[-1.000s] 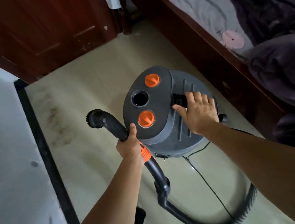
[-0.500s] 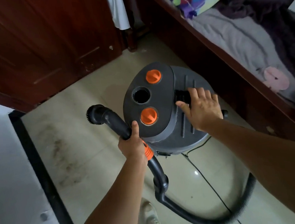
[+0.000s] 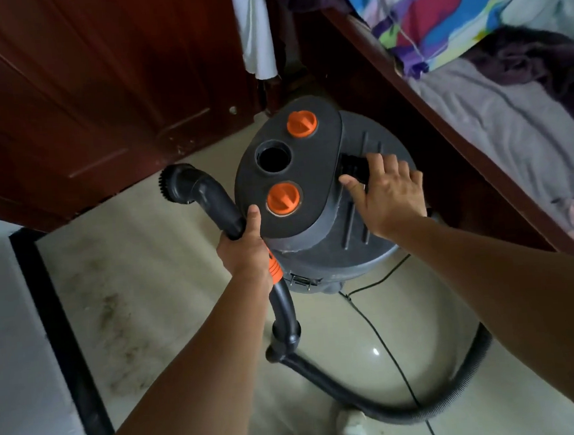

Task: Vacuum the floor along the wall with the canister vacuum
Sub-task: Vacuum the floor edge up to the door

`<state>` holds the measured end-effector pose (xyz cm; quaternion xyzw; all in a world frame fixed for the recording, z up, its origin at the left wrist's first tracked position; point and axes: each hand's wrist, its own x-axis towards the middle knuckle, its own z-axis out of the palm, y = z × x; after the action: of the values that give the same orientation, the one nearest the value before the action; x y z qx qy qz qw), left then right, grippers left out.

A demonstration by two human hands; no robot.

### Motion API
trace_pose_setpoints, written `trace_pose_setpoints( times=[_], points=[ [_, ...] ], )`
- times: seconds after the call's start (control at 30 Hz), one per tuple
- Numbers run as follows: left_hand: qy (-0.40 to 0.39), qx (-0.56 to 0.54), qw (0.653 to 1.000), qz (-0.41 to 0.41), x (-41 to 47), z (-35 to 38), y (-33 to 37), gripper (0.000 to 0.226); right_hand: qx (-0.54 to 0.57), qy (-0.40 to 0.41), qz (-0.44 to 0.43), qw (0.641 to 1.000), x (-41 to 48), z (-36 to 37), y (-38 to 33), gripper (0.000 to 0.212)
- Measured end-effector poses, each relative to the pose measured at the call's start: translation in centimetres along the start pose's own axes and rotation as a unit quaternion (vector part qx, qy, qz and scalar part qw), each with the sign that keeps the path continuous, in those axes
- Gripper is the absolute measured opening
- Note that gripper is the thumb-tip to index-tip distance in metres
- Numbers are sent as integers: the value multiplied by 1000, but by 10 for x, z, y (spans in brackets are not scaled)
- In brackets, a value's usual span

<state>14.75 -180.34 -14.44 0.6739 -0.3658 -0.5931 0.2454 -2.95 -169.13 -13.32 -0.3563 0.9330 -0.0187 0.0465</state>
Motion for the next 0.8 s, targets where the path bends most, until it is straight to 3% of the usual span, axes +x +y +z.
trace_pose_setpoints(
  times=[0.17, 0.33, 0.43, 0.6, 0.7, 0.8],
  points=[
    [12, -12, 1000, 16, 23, 17, 18, 47, -4, -3, -16, 1000, 38, -2, -9, 81],
    [8, -35, 999, -30, 28, 21, 21, 44, -14, -10, -55, 998, 71, -6, -13, 84],
    [7, -61, 995, -73, 14, -6, 6, 41, -18, -25, -63, 998, 79, -7, -16, 83],
    [73, -141, 979, -128, -2, -90, -8, 42, -29, -74, -46, 996, 71, -22, -30, 78],
    [110, -194, 964, -143, -1, -142, -9, 35, 16, -26, -126, 992, 26, -27, -53, 73],
    [111, -235, 952, -164, 0, -182, -17, 33, 99, -37, -272, 957, -57, -14, -91, 63]
  ],
)
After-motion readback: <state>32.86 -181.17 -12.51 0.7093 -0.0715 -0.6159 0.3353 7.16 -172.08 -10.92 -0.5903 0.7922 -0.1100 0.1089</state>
